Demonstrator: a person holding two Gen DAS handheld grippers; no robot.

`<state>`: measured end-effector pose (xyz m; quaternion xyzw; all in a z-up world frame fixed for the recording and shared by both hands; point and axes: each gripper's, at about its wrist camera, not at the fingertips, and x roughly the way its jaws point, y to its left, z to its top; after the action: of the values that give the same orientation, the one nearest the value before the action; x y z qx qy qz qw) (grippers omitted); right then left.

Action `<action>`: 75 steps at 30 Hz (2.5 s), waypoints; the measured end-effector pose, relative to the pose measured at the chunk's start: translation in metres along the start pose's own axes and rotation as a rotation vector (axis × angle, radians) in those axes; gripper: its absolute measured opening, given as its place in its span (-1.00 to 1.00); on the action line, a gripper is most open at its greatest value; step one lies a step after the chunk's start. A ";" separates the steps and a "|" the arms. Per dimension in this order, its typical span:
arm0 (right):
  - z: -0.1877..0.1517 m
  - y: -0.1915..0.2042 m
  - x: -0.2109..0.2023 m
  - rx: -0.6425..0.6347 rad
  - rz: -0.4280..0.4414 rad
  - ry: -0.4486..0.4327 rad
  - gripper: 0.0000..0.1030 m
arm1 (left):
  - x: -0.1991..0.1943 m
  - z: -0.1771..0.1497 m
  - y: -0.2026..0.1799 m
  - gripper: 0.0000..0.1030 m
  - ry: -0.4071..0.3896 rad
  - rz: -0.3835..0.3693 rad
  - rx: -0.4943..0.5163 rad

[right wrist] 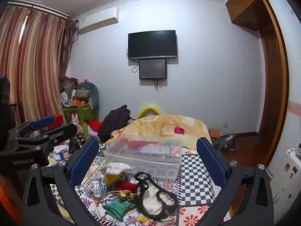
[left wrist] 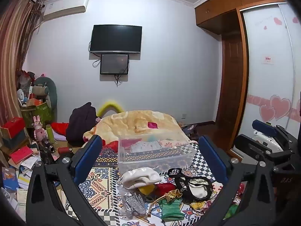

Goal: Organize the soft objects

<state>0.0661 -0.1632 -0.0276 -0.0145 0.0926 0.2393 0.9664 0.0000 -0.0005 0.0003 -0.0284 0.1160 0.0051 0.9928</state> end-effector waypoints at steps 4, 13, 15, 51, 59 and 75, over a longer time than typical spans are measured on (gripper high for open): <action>0.001 0.000 -0.002 0.010 0.008 0.004 1.00 | 0.002 0.001 0.000 1.00 -0.006 0.000 0.004; 0.004 -0.008 -0.002 0.007 0.013 -0.007 1.00 | -0.004 0.003 -0.005 1.00 -0.015 -0.005 0.013; 0.007 0.001 -0.007 -0.010 0.007 -0.016 1.00 | -0.004 0.003 -0.005 1.00 -0.016 -0.004 0.017; 0.010 -0.001 -0.009 0.000 0.002 -0.024 1.00 | -0.010 0.000 -0.011 1.00 -0.025 -0.018 0.044; 0.011 -0.001 -0.010 0.001 0.005 -0.025 1.00 | -0.009 0.001 -0.010 1.00 -0.023 -0.022 0.039; 0.011 0.000 -0.011 -0.001 0.003 -0.026 1.00 | -0.010 0.002 -0.012 1.00 -0.025 -0.026 0.037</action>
<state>0.0583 -0.1675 -0.0143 -0.0117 0.0799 0.2409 0.9672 -0.0093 -0.0121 0.0055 -0.0115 0.1034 -0.0098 0.9945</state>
